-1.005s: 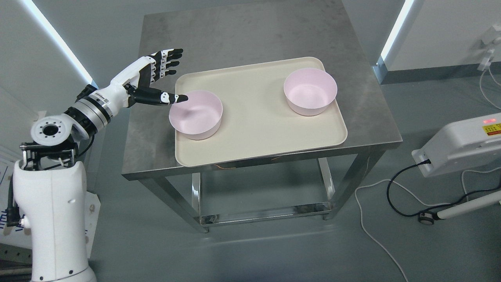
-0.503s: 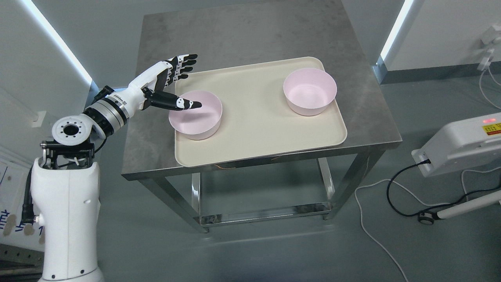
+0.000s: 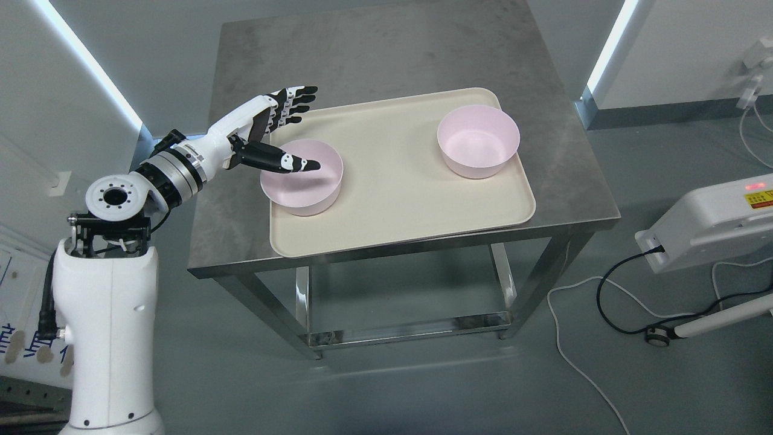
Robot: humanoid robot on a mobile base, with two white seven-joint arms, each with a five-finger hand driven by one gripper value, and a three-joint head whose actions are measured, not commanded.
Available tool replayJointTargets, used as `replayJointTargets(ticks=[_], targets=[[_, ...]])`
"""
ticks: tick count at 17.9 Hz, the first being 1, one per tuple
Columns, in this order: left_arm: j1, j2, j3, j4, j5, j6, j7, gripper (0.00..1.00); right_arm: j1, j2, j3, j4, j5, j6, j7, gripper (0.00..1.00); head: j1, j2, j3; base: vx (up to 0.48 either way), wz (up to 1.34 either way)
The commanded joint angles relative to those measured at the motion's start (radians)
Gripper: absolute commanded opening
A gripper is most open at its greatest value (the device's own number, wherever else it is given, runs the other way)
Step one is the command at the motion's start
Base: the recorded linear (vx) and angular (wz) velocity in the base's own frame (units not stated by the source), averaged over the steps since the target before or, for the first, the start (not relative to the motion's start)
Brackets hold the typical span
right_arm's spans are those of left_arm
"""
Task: Stack pink IKEA bowls on left shelf middle
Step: 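Reach the left hand over the pink bowl nearer the robot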
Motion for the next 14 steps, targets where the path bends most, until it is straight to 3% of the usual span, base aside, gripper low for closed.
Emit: replayJointTargets(ticks=[1, 7, 14], targets=[[-0.030, 0.034, -0.023, 0.002, -0.065, 0.002, -0.017, 0.87, 0.000, -0.017, 0.000, 0.000, 0.000, 0.000, 0.000, 1.00, 0.0000, 0.000, 0.000, 0.000, 0.00], [-0.068, 0.214, -0.062, 0.003, -0.079, 0.002, -0.114, 0.78, 0.001, -0.017, 0.000, 0.000, 0.000, 0.000, 0.000, 1.00, 0.0000, 0.000, 0.000, 0.000, 0.00], [-0.103, 0.182, -0.222, 0.014, -0.180, -0.002, -0.111, 0.74, 0.000, -0.017, 0.000, 0.000, 0.000, 0.000, 0.000, 1.00, 0.0000, 0.000, 0.000, 0.000, 0.00]])
